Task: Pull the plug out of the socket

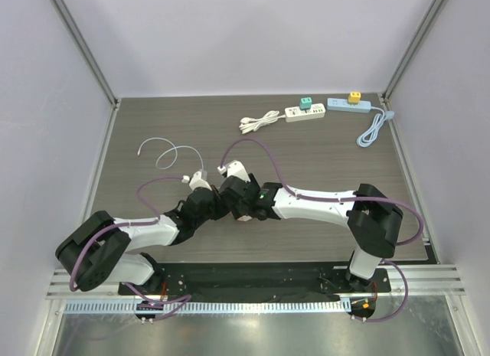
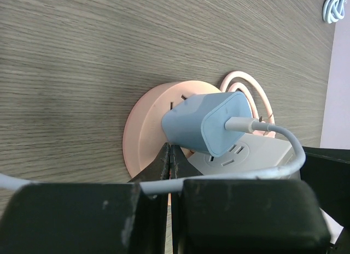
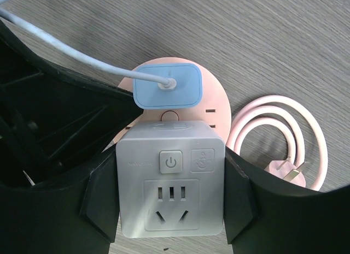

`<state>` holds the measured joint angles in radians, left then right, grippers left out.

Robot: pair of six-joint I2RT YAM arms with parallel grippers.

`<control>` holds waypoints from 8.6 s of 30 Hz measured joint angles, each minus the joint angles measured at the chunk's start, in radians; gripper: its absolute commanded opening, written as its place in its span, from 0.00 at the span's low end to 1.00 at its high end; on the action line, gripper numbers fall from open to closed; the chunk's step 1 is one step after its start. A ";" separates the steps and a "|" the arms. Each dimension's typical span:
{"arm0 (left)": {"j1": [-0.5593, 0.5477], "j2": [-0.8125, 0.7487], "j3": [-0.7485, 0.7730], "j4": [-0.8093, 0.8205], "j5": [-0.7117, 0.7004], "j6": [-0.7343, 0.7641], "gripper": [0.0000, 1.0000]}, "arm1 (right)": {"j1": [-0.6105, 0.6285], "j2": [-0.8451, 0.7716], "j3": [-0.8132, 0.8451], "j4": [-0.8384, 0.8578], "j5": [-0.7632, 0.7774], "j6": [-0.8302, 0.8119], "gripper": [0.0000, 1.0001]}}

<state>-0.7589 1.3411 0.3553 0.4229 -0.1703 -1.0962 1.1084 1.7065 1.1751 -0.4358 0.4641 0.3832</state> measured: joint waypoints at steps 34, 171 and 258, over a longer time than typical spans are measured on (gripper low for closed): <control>0.010 0.026 -0.082 0.193 0.121 0.092 0.00 | -0.055 -0.063 -0.103 0.077 -0.100 0.037 0.01; -0.102 -0.494 -0.302 0.199 0.129 0.203 0.47 | -0.780 -0.318 -0.123 -0.332 -0.119 0.047 1.00; -0.177 -0.090 -0.301 0.428 0.032 0.108 0.00 | 0.001 -0.156 -0.232 0.299 -0.182 -0.111 0.69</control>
<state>-0.9360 1.2514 0.0544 0.8505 -0.1387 -0.9882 1.1091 1.5505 0.9428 -0.1368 0.2825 0.2726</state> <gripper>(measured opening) 0.003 0.698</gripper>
